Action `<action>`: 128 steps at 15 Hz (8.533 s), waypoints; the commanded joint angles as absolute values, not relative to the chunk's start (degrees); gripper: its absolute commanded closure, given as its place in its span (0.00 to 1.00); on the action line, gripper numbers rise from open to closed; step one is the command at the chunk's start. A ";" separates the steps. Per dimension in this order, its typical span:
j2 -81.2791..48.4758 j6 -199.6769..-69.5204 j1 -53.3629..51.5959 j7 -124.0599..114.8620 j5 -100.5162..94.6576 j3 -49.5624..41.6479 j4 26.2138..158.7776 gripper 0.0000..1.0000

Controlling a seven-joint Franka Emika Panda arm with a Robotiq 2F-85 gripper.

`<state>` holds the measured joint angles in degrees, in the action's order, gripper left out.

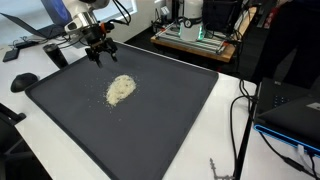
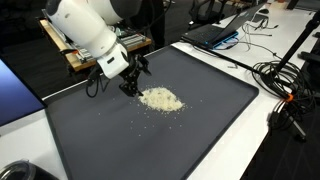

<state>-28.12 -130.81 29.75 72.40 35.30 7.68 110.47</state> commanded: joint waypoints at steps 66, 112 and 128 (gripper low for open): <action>-9.81 -145.84 -27.87 -21.01 -55.02 -20.71 135.63 0.00; -51.76 -97.63 -13.53 22.85 -43.47 5.05 76.99 0.00; -56.11 -92.71 -11.80 30.00 -40.14 6.05 70.34 0.00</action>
